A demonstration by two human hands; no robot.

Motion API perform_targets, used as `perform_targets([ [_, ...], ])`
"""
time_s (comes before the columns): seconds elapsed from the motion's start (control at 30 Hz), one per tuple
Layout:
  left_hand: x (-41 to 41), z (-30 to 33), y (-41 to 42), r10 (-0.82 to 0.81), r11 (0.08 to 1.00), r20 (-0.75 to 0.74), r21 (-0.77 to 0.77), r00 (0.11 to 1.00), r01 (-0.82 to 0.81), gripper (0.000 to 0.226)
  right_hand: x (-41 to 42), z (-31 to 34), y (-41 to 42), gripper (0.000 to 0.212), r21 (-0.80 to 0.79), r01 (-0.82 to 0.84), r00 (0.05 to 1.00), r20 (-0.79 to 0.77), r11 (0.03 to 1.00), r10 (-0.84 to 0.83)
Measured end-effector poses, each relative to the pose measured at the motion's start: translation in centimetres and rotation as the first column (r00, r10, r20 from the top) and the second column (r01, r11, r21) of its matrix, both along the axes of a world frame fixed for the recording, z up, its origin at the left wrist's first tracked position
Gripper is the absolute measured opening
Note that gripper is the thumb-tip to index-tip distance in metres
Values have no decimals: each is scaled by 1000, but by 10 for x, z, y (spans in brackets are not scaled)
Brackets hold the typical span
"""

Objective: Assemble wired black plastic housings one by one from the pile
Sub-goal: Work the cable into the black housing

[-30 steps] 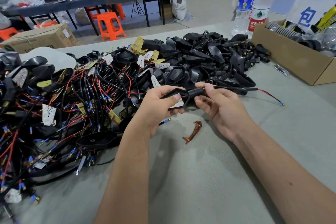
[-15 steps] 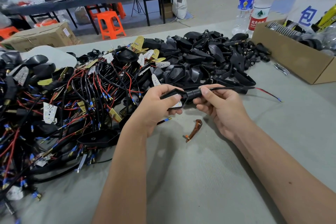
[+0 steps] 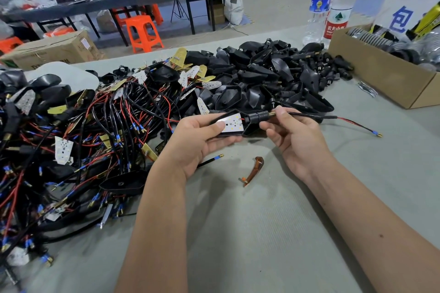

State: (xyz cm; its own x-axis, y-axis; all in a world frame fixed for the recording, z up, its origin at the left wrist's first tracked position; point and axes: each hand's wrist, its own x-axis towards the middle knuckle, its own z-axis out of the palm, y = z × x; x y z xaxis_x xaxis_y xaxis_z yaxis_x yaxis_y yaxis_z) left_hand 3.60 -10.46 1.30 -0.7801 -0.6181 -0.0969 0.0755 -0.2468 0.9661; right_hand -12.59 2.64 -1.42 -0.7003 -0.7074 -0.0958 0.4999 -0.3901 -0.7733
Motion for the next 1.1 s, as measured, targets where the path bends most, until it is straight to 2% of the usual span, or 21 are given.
perform_targets([
  [0.2, 6, 0, -6, 27, 1000, 7, 15, 1000, -27, 23, -3, -2, -1, 8, 6, 92, 994, -56, 996, -91],
  [0.5, 14, 3, -9, 39, 999, 21, 23, 999, -39, 23, -5, -5, 0, 8, -4, 68, 997, -35, 998, -68],
  [0.67, 12, 4, -8, 52, 998, 28, 24, 998, -52, 23, -3, -4, 0, 16, 28, 36, 994, -103, 999, -33],
  [0.93, 14, 6, -9, 107, 994, 75, 17, 991, -109, 24, -2, -4, 1, 11, 110, 54, 977, -213, 992, -30],
  [1.0, 15, 10, -9, 155, 988, 111, -42, 982, -152, 22, -2, -4, 1, 12, 113, 11, 975, -222, 994, 15],
  [1.03, 17, 12, -10, 195, 976, 146, -125, 970, -178, 20, -2, -3, 1, 14, 113, -25, 974, -222, 993, 49],
  [1.1, 20, 16, -13, 320, 888, 223, -408, 921, -211, 16, -1, -1, 1, 17, 133, -101, 959, -251, 986, 132],
])
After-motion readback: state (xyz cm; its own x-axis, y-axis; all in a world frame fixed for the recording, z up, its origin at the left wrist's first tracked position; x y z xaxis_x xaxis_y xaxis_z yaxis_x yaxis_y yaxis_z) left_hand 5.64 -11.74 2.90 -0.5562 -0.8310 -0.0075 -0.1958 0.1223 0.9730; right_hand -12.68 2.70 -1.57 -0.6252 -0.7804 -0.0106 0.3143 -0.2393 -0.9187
